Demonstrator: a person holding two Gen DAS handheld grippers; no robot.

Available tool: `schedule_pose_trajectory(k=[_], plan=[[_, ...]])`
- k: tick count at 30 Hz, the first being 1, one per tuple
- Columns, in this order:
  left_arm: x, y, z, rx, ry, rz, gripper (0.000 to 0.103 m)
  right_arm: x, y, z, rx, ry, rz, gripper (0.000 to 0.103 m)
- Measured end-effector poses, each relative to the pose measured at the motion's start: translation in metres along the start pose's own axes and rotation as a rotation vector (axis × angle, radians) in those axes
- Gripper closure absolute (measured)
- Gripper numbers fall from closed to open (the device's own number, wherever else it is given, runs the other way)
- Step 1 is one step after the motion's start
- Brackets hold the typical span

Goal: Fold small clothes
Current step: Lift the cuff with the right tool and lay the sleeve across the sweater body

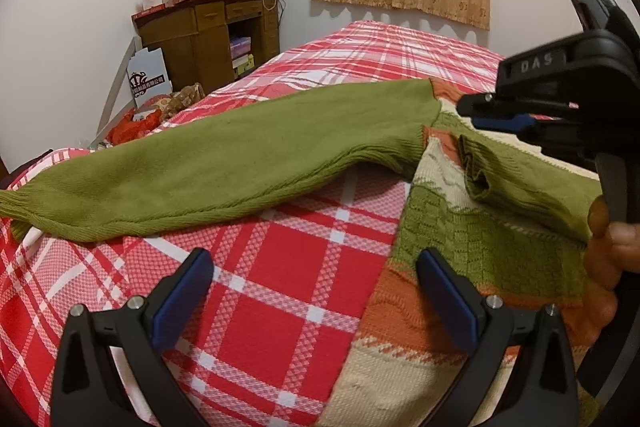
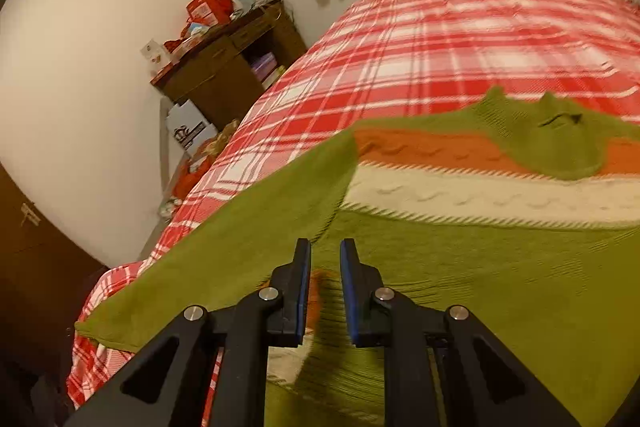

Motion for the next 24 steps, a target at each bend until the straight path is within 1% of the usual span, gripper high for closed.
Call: schedule_pose_trajectory(k=[2, 3, 4, 5, 6, 7, 9, 10, 12, 13, 14, 15, 16, 17, 18, 19, 20, 22, 24], plan=[[-0.001, -0.001, -0.001, -0.004, 0.001, -0.003, 0.000, 0.002, 0.000, -0.009, -0.025, 0.021, -0.019, 0.086], [-0.001, -0.001, -0.002, -0.003, 0.003, -0.003, 0.000, 0.002, 0.002, -0.014, -0.048, 0.014, -0.036, 0.081], [-0.001, -0.001, -0.002, -0.003, 0.005, -0.003, 0.000, 0.003, 0.003, -0.018, -0.056, 0.004, -0.047, 0.057], [-0.001, -0.001, -0.002, -0.001, 0.007, -0.002, 0.000, 0.003, 0.004, -0.022, -0.055, 0.001, -0.049, 0.023], [-0.002, -0.001, -0.002, 0.001, 0.008, -0.001, 0.000, 0.000, 0.004, -0.027, -0.055, 0.009, -0.055, 0.013], [-0.002, -0.001, -0.002, 0.002, 0.009, 0.000, 0.000, -0.001, 0.003, -0.028, -0.055, 0.011, -0.064, 0.011], [-0.002, 0.000, -0.002, 0.005, 0.010, 0.002, 0.000, -0.005, 0.000, -0.023, -0.072, -0.015, -0.106, 0.011], [-0.002, 0.000, -0.002, 0.005, 0.010, 0.002, 0.000, -0.010, -0.001, -0.016, -0.111, -0.036, -0.139, 0.011], [-0.002, -0.001, -0.002, 0.003, 0.010, 0.001, 0.000, -0.019, -0.001, 0.001, -0.150, -0.096, -0.189, 0.022], [-0.002, -0.001, -0.002, 0.003, 0.011, 0.001, 0.000, -0.027, 0.002, 0.013, -0.177, -0.148, -0.205, 0.037], [-0.002, -0.001, -0.002, 0.004, 0.007, 0.002, 0.000, -0.030, 0.003, 0.018, -0.204, -0.150, -0.231, 0.040], [-0.002, -0.002, -0.001, 0.005, 0.007, 0.004, 0.000, -0.031, 0.001, 0.017, -0.215, -0.125, -0.267, 0.041], [-0.002, -0.003, -0.001, 0.004, 0.009, 0.003, 0.000, -0.031, 0.002, 0.016, -0.236, -0.119, -0.281, 0.050], [-0.002, -0.003, -0.001, 0.003, 0.009, 0.003, 0.000, -0.030, 0.006, 0.014, -0.224, -0.117, -0.257, 0.059], [-0.002, -0.003, -0.001, 0.002, 0.009, 0.002, 0.000, -0.026, 0.014, 0.009, -0.179, -0.116, -0.188, 0.064], [-0.002, -0.003, -0.001, 0.002, 0.010, 0.002, 0.000, -0.023, 0.020, 0.006, -0.159, -0.118, -0.145, 0.084], [-0.002, -0.003, -0.001, 0.002, 0.010, 0.002, 0.000, -0.020, 0.026, 0.003, -0.129, -0.120, -0.097, 0.090], [-0.001, -0.004, -0.002, 0.001, 0.012, 0.000, 0.000, -0.013, 0.034, -0.003, -0.077, -0.111, -0.009, 0.092], [-0.001, -0.004, -0.002, 0.001, 0.015, -0.001, 0.000, -0.007, 0.030, -0.011, -0.040, -0.075, 0.034, 0.092]])
Point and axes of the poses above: each gripper's, at about its wrist camera, not at the fingertips, and z roughly the way its jaws point, y to its right, x to its top, the point moved 5 cm from there along z, roughly the way its jaws point, and after that the axes turned 4 degrees about z, right-handed, at the moved point
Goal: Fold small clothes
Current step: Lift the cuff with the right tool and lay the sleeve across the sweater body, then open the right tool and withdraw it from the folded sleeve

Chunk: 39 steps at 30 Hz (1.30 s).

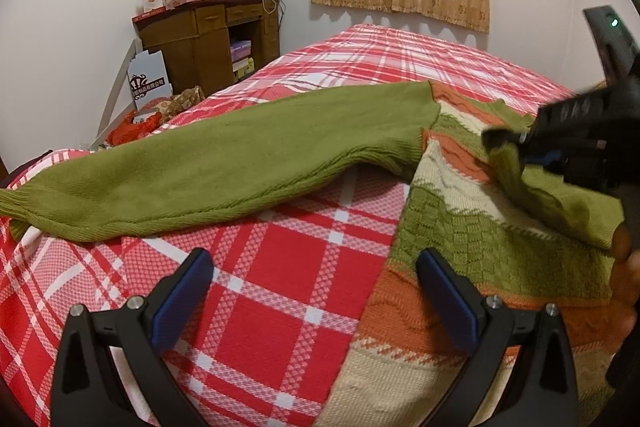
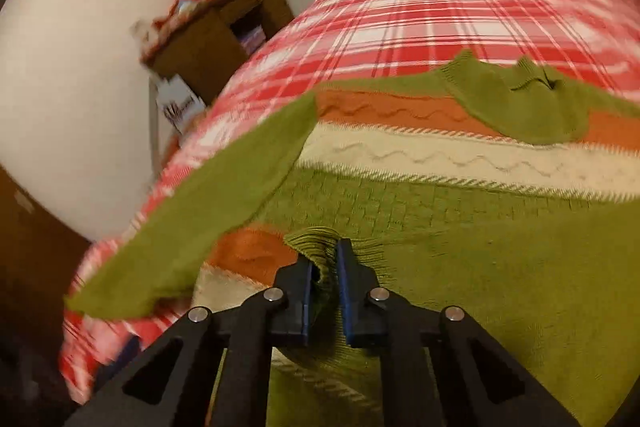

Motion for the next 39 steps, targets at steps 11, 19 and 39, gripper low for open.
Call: schedule_pose_trajectory(k=[11, 19, 39], plan=[[0.000, 0.001, -0.001, 0.000, 0.001, 0.000, 0.000, 0.031, -0.054, 0.010, 0.046, 0.083, -0.029, 0.099], [0.000, 0.002, -0.001, 0.001, 0.003, 0.000, 0.000, -0.013, -0.029, 0.000, -0.017, 0.014, -0.134, 0.019], [0.001, 0.003, 0.000, 0.002, 0.004, 0.001, 0.000, 0.004, -0.001, -0.018, 0.128, 0.033, 0.047, 0.092]])
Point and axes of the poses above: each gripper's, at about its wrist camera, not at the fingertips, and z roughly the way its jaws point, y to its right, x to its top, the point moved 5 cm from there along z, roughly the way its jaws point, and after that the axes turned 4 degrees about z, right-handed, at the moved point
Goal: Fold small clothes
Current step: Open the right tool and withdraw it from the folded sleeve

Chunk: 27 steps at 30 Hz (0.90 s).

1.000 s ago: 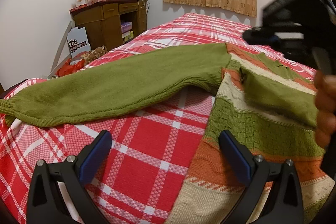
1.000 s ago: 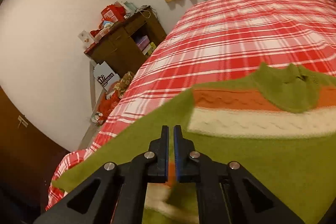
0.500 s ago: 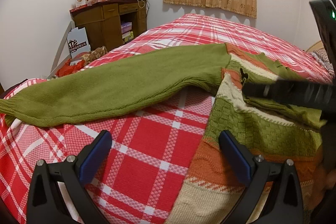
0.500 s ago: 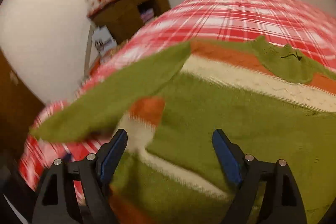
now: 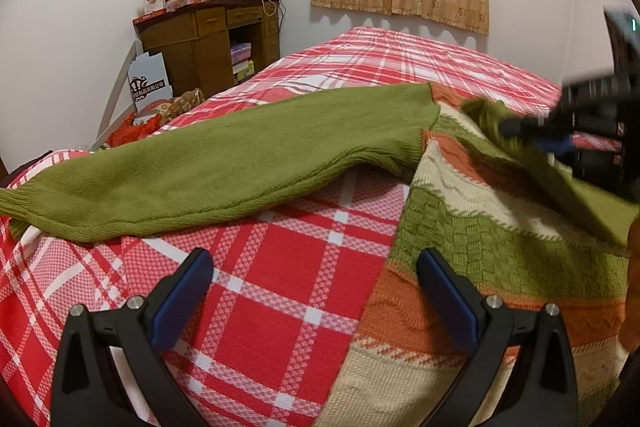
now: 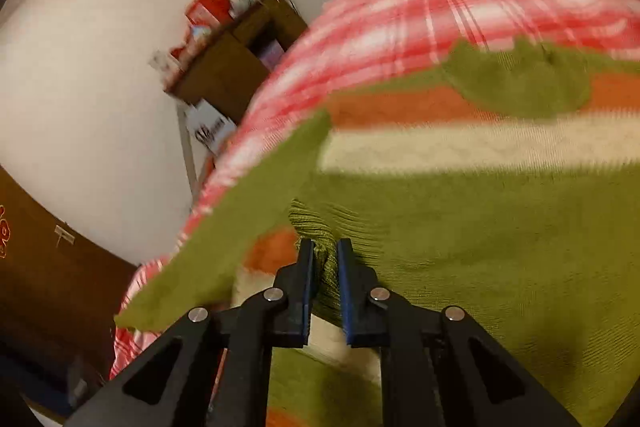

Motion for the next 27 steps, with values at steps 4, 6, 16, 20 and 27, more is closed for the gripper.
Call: schedule_pose_trajectory(k=[4, 6, 16, 20, 27], plan=[[0.000, 0.000, 0.000, 0.000, 0.000, 0.000, 0.000, 0.009, -0.023, 0.013, -0.045, 0.033, -0.055, 0.092], [0.000, 0.000, 0.000, 0.000, 0.000, 0.000, 0.000, 0.007, -0.023, 0.027, -0.079, 0.012, -0.071, 0.092], [0.001, 0.001, 0.001, -0.002, 0.003, -0.002, 0.000, -0.002, -0.014, -0.013, -0.012, 0.072, -0.148, 0.046], [0.001, 0.001, 0.001, -0.002, 0.002, -0.001, 0.000, 0.010, 0.045, -0.079, -0.307, 0.204, -0.156, 0.048], [0.003, 0.002, 0.001, 0.004, 0.001, 0.003, 0.000, 0.004, 0.186, -0.149, -0.562, 0.167, 0.068, 0.066]])
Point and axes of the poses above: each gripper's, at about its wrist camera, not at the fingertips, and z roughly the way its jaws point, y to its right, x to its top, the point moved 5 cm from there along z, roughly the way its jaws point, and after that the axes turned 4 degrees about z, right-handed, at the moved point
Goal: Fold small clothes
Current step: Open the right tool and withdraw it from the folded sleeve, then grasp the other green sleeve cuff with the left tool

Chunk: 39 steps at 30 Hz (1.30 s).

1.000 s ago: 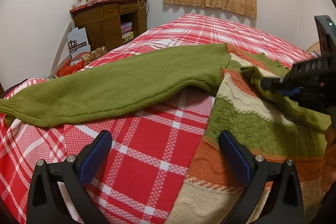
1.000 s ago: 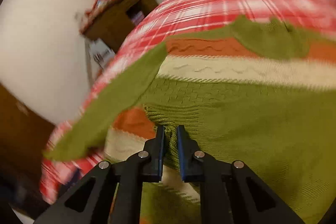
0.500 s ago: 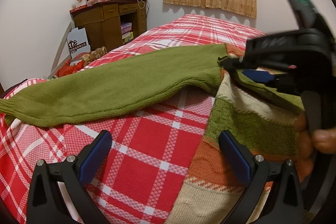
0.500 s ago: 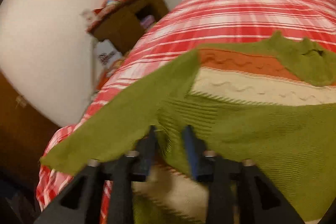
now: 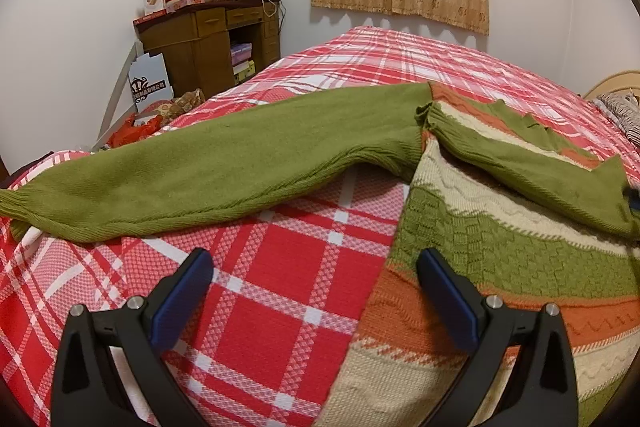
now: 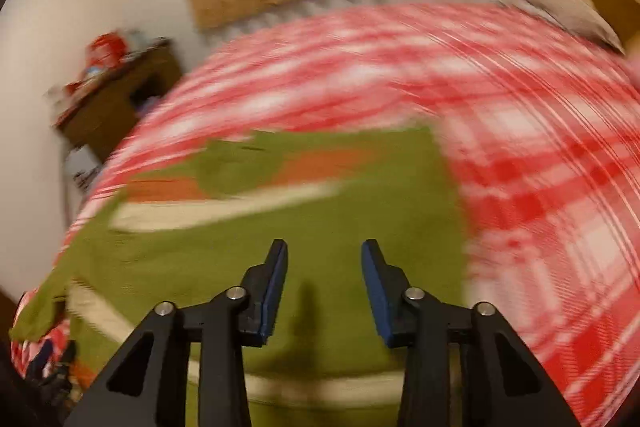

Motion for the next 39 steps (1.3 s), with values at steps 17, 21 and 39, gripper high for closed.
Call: schedule_pose_trajectory(k=[17, 21, 39], plan=[[0.001, -0.002, 0.001, -0.005, -0.049, -0.006, 0.000, -0.011, 0.020, -0.003, -0.053, 0.095, -0.035, 0.100], [0.003, -0.023, -0.011, 0.016, -0.072, -0.070, 0.000, -0.012, 0.020, -0.004, -0.049, 0.095, -0.037, 0.099], [0.016, -0.227, 0.002, 0.290, -0.146, -0.640, 0.031, -0.019, -0.008, 0.000, -0.044, 0.077, -0.187, 0.046]])
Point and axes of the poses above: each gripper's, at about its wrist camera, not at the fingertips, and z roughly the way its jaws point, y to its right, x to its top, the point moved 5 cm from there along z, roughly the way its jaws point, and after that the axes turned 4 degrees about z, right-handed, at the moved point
